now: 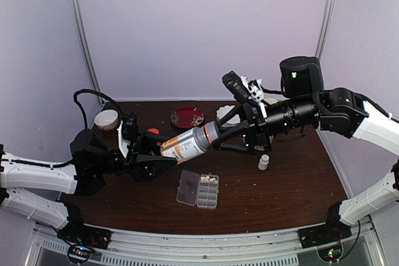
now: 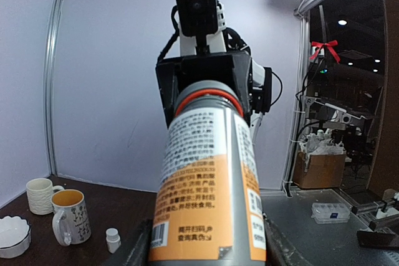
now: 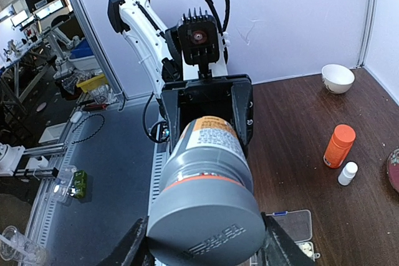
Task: Sort the pills into containers
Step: Close the lid of the pill bottle on the pill bottle.
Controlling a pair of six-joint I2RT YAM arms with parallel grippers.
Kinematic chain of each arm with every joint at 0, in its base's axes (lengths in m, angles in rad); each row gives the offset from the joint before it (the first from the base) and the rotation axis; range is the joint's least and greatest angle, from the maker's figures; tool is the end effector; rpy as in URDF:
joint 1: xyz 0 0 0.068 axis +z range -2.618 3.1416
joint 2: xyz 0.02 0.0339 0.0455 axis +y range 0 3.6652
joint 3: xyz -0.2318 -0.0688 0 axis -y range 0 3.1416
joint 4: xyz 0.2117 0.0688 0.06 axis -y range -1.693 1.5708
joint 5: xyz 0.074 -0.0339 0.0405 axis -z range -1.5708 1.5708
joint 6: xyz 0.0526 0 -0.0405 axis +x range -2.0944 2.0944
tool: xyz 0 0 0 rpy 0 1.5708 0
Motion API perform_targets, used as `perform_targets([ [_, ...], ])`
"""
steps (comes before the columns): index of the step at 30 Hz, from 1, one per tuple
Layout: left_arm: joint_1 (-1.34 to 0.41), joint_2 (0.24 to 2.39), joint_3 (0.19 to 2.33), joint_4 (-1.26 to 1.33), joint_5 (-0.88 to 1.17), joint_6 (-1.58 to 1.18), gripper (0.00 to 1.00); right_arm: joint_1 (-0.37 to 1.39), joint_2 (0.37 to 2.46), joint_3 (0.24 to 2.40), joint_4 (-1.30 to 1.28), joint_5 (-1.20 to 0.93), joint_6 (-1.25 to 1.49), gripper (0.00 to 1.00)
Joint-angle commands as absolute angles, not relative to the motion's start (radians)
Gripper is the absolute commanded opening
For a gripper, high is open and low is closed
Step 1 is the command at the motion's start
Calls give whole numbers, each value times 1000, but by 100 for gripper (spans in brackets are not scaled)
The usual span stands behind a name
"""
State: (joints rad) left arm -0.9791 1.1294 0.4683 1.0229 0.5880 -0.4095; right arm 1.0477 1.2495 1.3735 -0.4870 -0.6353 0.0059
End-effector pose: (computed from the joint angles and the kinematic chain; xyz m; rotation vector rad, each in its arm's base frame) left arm 0.1069 -0.2114 0.2821 0.9231 1.1006 -1.5248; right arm 0.1020 0.2393 0.3779 -1.4153 1.5378 1.2862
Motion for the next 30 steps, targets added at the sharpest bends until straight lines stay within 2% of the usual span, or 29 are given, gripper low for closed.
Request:
perform_targets([
  [1,-982,1132,504,1043,595,-400,0,1076,1284,1448,-572,-556,-86,0],
  [8,-981,1137,530,999,615,-433,0,1112,1335,1511,-674,-514,-201,0],
  [12,-982,1152,572,968,656,-489,0,1130,1334,1495,-725,-534,-396,0],
  [19,-981,1180,612,976,691,-567,0,1147,1255,1356,-586,-537,-726,0],
  [25,-982,1227,614,1113,719,-661,0,1149,1248,1299,-444,-560,-848,0],
  [30,-982,1258,609,1195,717,-721,0,1169,1239,1265,-349,-482,-834,0],
])
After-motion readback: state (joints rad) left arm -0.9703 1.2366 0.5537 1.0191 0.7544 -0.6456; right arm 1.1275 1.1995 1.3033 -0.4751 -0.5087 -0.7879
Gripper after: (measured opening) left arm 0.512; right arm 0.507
